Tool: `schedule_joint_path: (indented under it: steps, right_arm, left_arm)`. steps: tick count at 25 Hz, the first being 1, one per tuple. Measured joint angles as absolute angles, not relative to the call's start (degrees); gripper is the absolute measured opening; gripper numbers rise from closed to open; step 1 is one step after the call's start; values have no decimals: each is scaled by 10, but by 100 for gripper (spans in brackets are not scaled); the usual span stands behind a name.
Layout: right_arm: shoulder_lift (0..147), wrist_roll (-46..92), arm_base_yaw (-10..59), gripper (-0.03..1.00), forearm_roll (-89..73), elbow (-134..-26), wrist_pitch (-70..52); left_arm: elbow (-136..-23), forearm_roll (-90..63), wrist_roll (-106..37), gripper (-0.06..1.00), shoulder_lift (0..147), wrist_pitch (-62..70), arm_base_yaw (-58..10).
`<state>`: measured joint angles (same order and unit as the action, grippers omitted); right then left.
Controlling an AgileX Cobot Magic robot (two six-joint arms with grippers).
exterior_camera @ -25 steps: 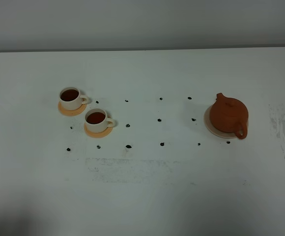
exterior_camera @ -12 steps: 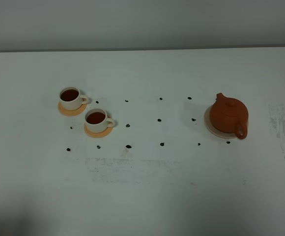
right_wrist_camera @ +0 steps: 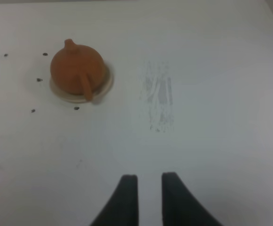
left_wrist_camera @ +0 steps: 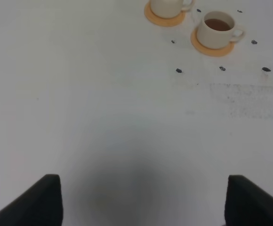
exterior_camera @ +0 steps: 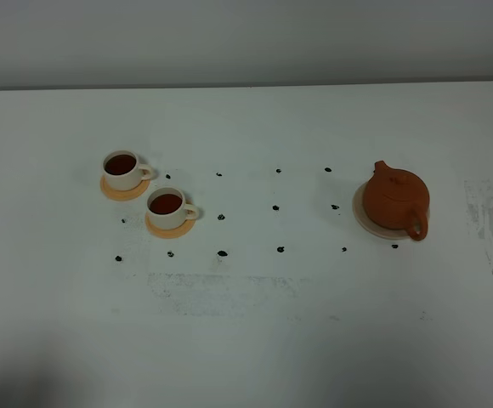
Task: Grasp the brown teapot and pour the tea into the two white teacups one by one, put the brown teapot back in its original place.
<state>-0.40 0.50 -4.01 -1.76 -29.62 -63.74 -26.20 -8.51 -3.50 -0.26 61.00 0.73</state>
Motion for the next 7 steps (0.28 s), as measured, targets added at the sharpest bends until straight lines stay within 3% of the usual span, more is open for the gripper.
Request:
schedule_joint_path:
  steps: [7]
  right_arm:
    - [-4,5,-40,12,-18,-296,-637]
  left_arm:
    - [-262,-85,-35,67,-3,610,7]
